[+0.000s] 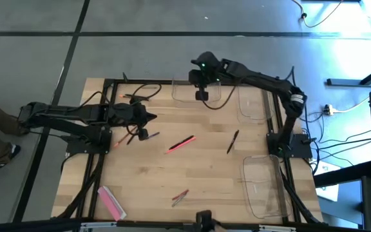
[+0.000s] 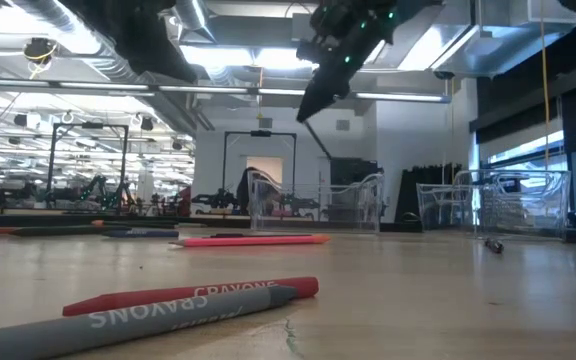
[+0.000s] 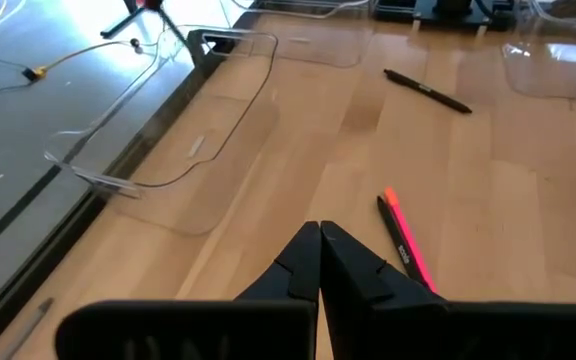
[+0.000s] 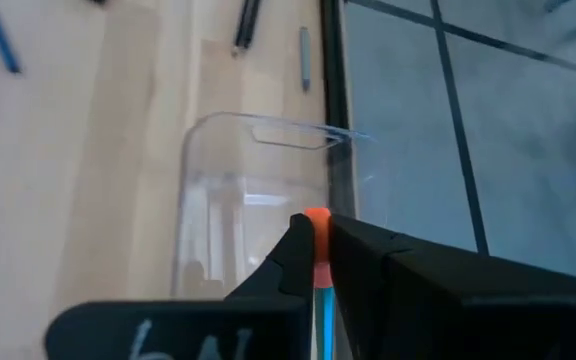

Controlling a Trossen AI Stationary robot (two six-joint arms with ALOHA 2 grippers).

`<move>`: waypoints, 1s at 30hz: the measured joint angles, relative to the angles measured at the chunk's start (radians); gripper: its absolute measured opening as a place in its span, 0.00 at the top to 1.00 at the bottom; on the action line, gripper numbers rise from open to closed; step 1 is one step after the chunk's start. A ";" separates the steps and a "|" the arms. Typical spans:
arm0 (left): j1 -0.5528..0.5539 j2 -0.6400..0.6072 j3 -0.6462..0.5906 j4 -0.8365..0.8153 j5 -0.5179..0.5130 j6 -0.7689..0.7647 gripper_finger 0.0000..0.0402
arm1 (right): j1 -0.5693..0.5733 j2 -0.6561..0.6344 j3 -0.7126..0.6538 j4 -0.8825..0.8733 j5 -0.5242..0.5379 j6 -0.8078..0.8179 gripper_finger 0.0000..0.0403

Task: Sort crayons/erasers/pens/pencils in bins
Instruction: Put the green pencil into the top left transparent bin

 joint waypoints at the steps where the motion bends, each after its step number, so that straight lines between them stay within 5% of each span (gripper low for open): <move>1: 0.000 0.000 0.000 0.000 0.000 0.000 1.00 | -0.006 0.012 0.000 0.010 0.000 0.000 0.94; 30: 0.064 0.000 0.000 -0.006 -0.033 0.003 1.00 | -0.039 0.192 0.000 0.127 -0.001 0.000 0.94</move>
